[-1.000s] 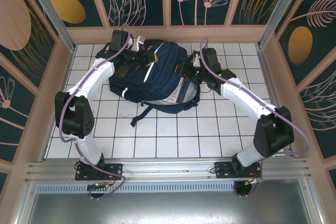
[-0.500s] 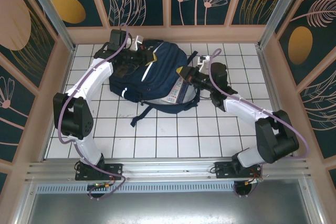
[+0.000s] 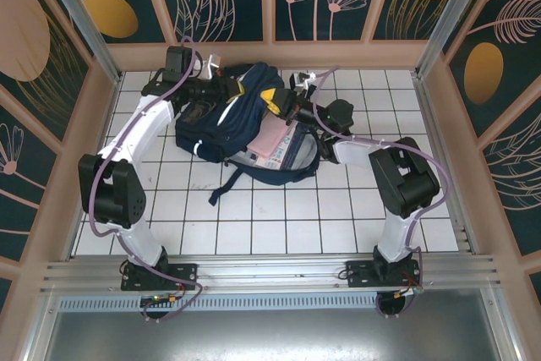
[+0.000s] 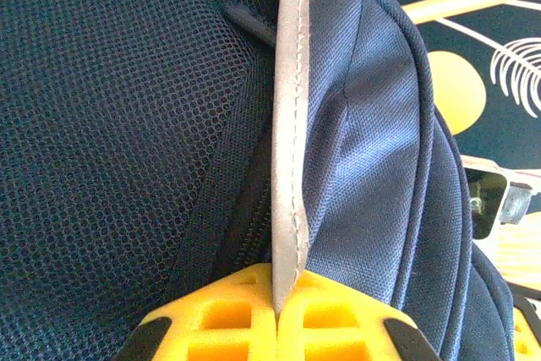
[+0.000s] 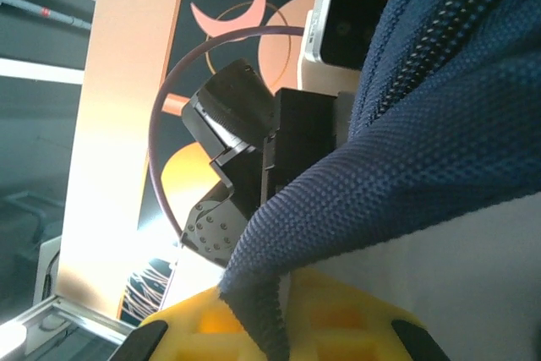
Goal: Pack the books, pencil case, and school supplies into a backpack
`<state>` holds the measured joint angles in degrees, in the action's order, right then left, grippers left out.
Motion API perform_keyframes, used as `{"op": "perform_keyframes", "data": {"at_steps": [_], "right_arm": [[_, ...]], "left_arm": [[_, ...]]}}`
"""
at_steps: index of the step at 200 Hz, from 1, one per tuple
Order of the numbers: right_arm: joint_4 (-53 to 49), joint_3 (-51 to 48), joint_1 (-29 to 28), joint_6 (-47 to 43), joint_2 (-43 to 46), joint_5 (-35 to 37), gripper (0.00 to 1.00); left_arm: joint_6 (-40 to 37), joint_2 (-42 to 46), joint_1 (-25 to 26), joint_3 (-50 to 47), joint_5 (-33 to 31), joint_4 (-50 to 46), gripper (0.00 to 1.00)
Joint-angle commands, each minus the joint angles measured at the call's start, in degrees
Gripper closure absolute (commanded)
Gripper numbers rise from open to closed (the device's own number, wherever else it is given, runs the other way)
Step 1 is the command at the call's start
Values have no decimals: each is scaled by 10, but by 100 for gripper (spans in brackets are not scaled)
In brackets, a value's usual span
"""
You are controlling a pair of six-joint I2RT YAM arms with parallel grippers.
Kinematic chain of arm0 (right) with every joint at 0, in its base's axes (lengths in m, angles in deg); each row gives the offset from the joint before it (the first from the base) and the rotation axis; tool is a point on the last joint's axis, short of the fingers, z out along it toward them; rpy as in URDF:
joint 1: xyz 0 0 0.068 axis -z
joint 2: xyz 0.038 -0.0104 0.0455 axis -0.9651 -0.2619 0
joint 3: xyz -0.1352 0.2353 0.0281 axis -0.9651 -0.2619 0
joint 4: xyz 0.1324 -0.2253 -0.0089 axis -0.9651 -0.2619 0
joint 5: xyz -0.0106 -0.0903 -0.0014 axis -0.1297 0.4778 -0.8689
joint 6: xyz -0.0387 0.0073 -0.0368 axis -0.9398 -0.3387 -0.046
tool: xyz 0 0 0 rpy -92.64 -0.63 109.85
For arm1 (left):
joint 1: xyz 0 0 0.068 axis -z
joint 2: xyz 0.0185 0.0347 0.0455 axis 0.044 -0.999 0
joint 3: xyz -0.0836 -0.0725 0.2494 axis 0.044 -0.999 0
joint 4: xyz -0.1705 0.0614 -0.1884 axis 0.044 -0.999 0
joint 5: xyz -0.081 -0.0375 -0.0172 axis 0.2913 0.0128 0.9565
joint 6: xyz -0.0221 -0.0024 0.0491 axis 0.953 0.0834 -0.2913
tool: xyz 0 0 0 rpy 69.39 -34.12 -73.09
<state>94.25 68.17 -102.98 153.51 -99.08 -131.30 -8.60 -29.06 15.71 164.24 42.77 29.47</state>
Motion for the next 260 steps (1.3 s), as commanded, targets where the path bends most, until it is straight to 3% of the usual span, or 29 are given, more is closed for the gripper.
{"op": "perform_keyframes", "data": {"at_steps": [1, 10, 25, 32, 56, 105, 138, 162, 180, 208, 229, 245, 260], "right_arm": [[204, 25, -14, 11, 38, -28, 100], [199, 17, -13, 6, 42, -31, 98], [169, -5, -11, -10, 41, -36, 56], [150, -23, -8, -25, 42, -34, 43], [61, -111, 11, -111, 74, -2, 31], [-403, -116, 14, -391, 154, 63, 35], [-446, -183, 44, -441, 238, 124, 39], [-580, -191, 51, -510, 351, 266, 38], [-708, -157, 53, -539, 386, 411, 38], [-844, -93, 71, -559, 364, 535, 39], [-879, -82, 92, -552, 356, 578, 39], [-893, -84, 119, -537, 357, 583, 39], [-890, -90, 139, -535, 354, 560, 39]], "left_arm": [[23, 45, -23, -12, 12, 67, 100], [31, 53, -30, -17, 14, 76, 100], [41, 58, -35, -12, 21, 84, 100], [43, 59, -35, -6, 24, 85, 100], [51, 61, -35, 15, 27, 85, 100], [53, 73, -35, 13, 38, 88, 100], [45, 83, -35, -27, 35, 94, 100], [30, 86, -19, -66, 28, 99, 100], [-5, 66, 26, -63, 5, 69, 100], [-78, -23, 124, -4, -34, -20, 100], [-124, -81, 180, 67, -50, -83, 100], [-181, -117, 215, 130, -79, -157, 100], [-199, -118, 231, 123, -94, -170, 98]]}}
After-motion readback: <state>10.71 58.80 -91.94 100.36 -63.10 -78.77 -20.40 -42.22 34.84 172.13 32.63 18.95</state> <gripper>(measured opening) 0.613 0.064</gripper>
